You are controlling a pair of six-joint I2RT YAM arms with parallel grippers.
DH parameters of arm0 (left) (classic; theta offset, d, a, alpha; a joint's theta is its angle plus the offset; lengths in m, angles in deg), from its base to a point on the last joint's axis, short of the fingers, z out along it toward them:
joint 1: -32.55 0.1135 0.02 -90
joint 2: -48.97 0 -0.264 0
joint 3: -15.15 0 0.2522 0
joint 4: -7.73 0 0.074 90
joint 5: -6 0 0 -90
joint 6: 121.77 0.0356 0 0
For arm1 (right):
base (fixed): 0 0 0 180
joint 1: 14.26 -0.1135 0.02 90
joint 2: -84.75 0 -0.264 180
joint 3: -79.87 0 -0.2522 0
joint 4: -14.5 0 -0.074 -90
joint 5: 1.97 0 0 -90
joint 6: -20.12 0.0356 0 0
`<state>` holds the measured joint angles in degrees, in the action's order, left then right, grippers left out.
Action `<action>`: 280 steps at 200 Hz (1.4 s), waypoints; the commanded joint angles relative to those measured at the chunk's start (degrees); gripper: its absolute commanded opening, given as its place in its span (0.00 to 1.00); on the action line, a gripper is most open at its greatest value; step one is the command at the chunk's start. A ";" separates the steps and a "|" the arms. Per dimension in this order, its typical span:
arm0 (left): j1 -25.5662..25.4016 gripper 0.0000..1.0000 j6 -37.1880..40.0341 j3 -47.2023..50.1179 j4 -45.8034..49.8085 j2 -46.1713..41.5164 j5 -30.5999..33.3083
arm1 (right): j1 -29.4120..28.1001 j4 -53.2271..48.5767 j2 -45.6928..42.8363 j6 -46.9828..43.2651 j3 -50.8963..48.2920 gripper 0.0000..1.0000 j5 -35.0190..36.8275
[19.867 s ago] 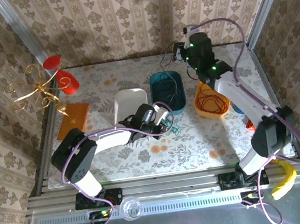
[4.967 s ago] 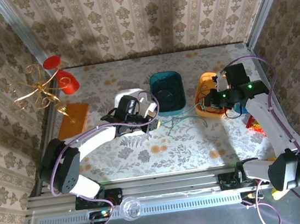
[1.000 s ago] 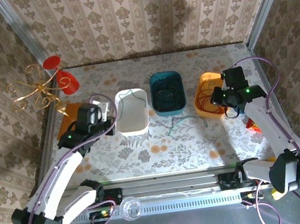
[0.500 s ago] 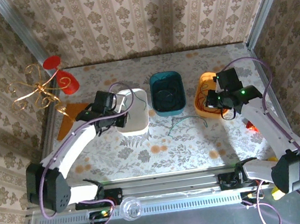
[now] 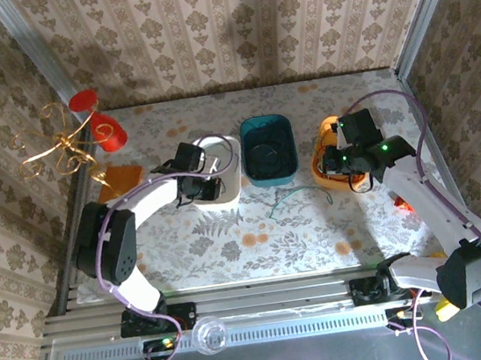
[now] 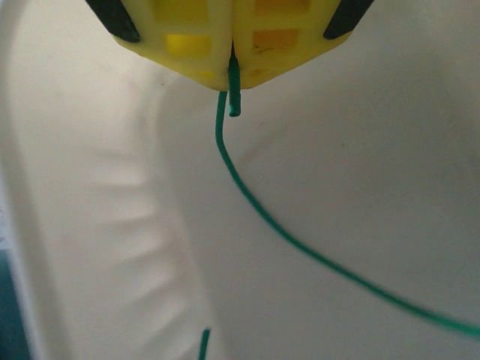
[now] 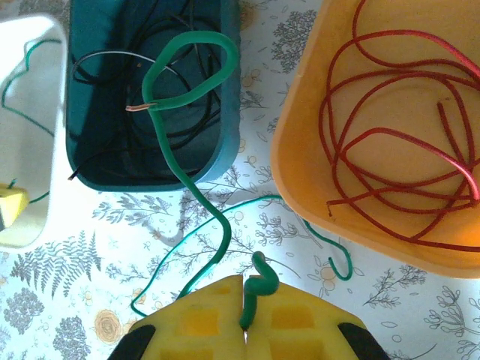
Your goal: Untangle the cables
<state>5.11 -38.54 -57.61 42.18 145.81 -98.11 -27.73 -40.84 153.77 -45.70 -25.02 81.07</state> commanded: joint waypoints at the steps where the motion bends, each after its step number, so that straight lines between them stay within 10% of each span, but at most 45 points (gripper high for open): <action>1: 0.11 0.00 0.81 -2.08 -3.93 2.41 0.69 | -0.41 -1.31 0.13 -0.44 0.31 0.00 -1.48; 20: 0.20 0.01 0.61 -2.97 -4.77 2.63 0.35 | -0.41 -1.57 -0.11 -0.49 0.18 0.00 -1.53; 55: 0.05 0.44 0.66 -4.51 -5.07 -2.78 -0.31 | -0.76 -2.08 -0.50 -1.35 -0.08 0.00 -1.61; 104: -1.21 0.71 2.18 -9.56 -3.03 -11.26 2.52 | -1.61 -0.53 0.15 -2.34 -0.34 0.00 -5.95; 171: -8.74 0.74 -0.40 -10.74 -10.56 -11.54 -22.20 | -3.74 9.27 1.11 -2.61 -3.80 0.00 -27.66; 239: -13.74 0.59 -4.45 -10.55 -19.22 -4.82 -26.44 | -7.72 10.57 2.61 -2.37 -2.15 0.00 -26.49; 280: -13.72 0.00 -9.25 -9.51 -25.84 -3.11 -24.08 | -9.19 10.57 2.94 -1.79 -1.82 0.00 -24.56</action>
<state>-8.63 -44.11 -67.69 22.84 141.63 -122.29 -36.08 -31.01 156.32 -47.44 -28.28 56.06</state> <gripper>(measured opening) 0.155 0.063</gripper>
